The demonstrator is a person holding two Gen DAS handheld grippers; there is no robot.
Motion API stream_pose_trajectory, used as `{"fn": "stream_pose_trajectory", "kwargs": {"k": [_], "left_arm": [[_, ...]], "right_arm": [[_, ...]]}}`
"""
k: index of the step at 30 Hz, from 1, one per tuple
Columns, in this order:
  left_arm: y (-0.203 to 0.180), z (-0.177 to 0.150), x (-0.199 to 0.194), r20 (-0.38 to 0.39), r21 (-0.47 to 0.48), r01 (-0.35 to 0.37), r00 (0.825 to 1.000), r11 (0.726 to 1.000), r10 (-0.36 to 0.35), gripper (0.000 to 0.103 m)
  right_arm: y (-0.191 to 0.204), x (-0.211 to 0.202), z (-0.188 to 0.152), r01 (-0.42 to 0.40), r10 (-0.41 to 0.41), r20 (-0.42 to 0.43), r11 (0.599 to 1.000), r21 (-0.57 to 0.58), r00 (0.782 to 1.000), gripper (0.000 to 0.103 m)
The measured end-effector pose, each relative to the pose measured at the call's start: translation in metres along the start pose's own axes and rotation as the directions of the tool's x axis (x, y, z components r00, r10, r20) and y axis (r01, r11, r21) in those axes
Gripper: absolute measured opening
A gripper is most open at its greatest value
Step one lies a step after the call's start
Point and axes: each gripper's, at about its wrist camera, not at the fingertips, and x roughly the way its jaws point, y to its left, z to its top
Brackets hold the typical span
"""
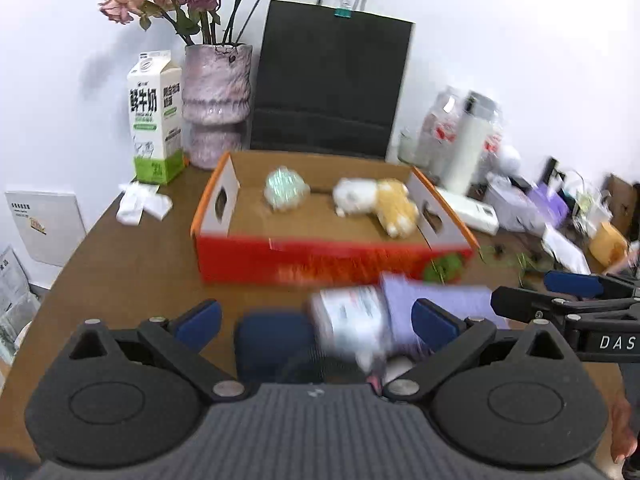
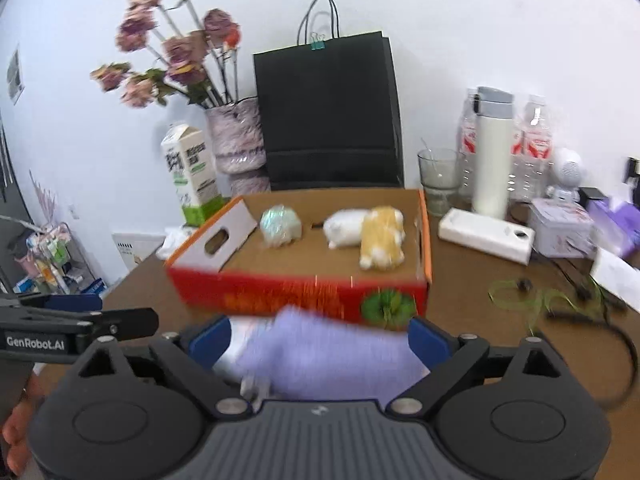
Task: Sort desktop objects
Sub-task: 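Release both items in the box and withdraw both grippers, then grasp the purple pouch with the right gripper while the left gripper grasps the braided cable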
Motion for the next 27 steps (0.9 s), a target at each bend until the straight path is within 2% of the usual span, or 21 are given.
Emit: {"fn": "stream_pose_trajectory", "kwargs": {"k": [3, 6, 7, 9, 15, 17, 19, 23, 25, 27], "left_arm": [[-0.006, -0.044, -0.025, 0.058, 0.008, -0.047, 0.997, 0.999, 0.046, 0.103], [-0.008, -0.081, -0.043, 0.093, 0.003, -0.054, 0.994, 0.999, 0.053, 0.103], [-0.007, -0.094, -0.047, 0.103, -0.007, -0.078, 0.992, 0.997, 0.078, 0.103], [-0.007, -0.116, -0.053, 0.099, -0.025, -0.117, 0.988, 0.993, 0.119, 0.103], [-0.002, -0.166, -0.074, 0.136, -0.035, -0.160, 0.977, 0.987, 0.163, 0.103], [-0.003, -0.171, -0.077, 0.153, -0.038, -0.167, 0.973, 0.985, 0.171, 0.103], [-0.004, -0.171, -0.076, 0.147, -0.028, -0.135, 0.979, 0.990, 0.138, 0.103], [-0.006, -0.162, -0.069, 0.144, -0.006, -0.114, 0.983, 0.993, 0.114, 0.103], [-0.002, -0.147, -0.063, 0.164, 0.007, -0.085, 0.983, 0.996, 0.083, 0.098], [0.004, -0.127, -0.053, 0.169, 0.015, -0.075, 0.983, 0.997, 0.071, 0.083]], "right_arm": [[0.010, -0.028, -0.044, 0.021, -0.021, 0.023, 0.999, -0.028, 1.000, 0.097], [0.017, -0.049, -0.081, 0.005, -0.003, 0.043, 1.000, -0.031, 0.999, 0.097], [0.019, -0.056, -0.095, -0.003, 0.005, 0.053, 0.999, -0.043, 0.999, 0.097], [0.021, -0.064, -0.116, 0.000, 0.003, 0.061, 0.999, -0.046, 0.998, 0.097], [0.034, -0.084, -0.172, 0.017, -0.009, 0.081, 0.995, -0.094, 0.997, 0.097], [0.037, -0.088, -0.183, 0.019, -0.010, 0.090, 0.995, -0.100, 0.996, 0.097], [0.040, -0.090, -0.188, 0.006, 0.005, 0.100, 0.994, -0.109, 0.995, 0.097], [0.041, -0.089, -0.176, 0.037, -0.023, 0.113, 0.992, -0.118, 0.993, 0.097], [0.033, -0.083, -0.165, 0.014, -0.005, 0.104, 0.997, -0.081, 0.995, 0.097], [0.022, -0.074, -0.152, 0.001, 0.003, 0.097, 0.999, -0.042, 0.995, 0.095]]}}
